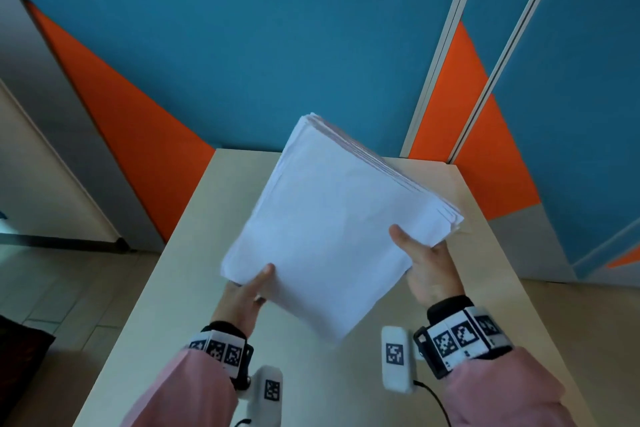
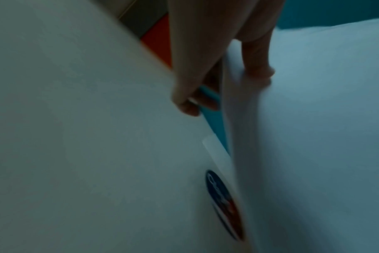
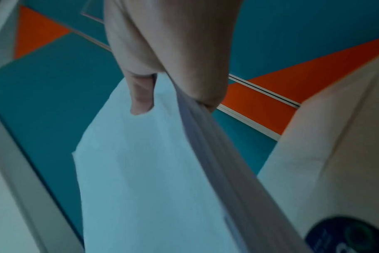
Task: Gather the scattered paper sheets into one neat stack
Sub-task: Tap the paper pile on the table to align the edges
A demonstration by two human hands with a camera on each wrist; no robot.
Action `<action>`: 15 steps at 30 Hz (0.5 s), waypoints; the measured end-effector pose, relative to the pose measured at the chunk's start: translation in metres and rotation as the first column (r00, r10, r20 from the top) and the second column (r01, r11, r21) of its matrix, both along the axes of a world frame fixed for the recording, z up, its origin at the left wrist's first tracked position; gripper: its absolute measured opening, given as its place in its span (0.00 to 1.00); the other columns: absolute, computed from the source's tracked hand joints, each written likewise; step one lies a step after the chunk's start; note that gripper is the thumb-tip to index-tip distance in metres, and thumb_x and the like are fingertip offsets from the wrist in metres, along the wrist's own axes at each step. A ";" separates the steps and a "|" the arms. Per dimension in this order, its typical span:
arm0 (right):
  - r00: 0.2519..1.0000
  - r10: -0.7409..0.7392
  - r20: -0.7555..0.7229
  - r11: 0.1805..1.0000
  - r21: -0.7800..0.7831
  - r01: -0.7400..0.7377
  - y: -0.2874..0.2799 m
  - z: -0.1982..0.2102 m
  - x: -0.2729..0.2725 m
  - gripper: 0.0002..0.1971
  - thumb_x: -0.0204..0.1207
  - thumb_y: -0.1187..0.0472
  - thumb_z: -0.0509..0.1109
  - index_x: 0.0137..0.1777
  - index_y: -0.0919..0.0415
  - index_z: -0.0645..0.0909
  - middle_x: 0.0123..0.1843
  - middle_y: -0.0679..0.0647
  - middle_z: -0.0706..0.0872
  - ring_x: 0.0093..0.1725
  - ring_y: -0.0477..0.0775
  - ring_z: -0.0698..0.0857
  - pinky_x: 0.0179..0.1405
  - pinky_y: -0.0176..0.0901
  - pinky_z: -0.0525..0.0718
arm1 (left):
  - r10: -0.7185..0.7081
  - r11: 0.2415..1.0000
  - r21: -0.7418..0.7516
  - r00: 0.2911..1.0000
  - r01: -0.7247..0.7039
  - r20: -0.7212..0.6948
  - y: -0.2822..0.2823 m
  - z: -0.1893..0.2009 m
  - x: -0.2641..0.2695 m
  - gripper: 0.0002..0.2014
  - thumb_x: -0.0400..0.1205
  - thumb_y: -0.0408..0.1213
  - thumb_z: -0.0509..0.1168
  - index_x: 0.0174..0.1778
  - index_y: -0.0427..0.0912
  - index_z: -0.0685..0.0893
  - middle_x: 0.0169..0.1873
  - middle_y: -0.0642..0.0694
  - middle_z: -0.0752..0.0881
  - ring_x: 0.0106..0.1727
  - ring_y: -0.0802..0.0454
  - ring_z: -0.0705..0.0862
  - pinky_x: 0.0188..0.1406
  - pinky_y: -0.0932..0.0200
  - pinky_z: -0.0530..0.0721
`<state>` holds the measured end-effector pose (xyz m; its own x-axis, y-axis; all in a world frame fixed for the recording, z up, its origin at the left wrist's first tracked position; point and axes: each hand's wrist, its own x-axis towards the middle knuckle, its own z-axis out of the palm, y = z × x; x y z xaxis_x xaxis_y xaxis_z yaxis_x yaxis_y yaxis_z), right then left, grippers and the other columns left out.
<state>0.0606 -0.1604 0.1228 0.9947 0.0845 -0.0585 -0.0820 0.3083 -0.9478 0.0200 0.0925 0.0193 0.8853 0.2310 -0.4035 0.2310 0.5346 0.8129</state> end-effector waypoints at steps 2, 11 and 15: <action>0.997 0.012 0.073 1.000 -0.028 -0.010 -0.002 0.008 0.004 0.27 0.59 0.57 0.78 0.61 0.58 0.82 0.47 0.45 0.92 0.45 0.39 0.91 0.38 0.29 0.86 | 0.025 0.949 0.315 1.000 -0.024 -0.001 0.013 0.008 0.006 0.44 0.67 0.33 0.78 0.77 0.43 0.64 0.73 0.44 0.75 0.75 0.43 0.71 0.67 0.50 0.75; 0.984 0.069 0.162 0.952 -0.304 -0.017 0.003 0.022 0.019 0.24 0.51 0.44 0.83 0.48 0.49 0.84 0.43 0.39 0.93 0.47 0.39 0.90 0.54 0.41 0.87 | -0.225 0.905 0.421 0.907 0.060 0.355 0.009 0.093 0.034 0.31 0.54 0.42 0.83 0.52 0.33 0.85 0.40 0.51 0.93 0.43 0.53 0.91 0.42 0.66 0.86; 0.992 0.013 0.127 0.935 -0.354 0.033 0.001 0.013 0.021 0.20 0.56 0.64 0.83 0.48 0.50 0.83 0.47 0.45 0.91 0.54 0.50 0.89 0.60 0.49 0.84 | -0.165 0.898 0.440 0.919 -0.010 0.357 -0.002 0.082 0.029 0.38 0.58 0.42 0.78 0.66 0.39 0.77 0.53 0.46 0.90 0.55 0.48 0.89 0.49 0.59 0.88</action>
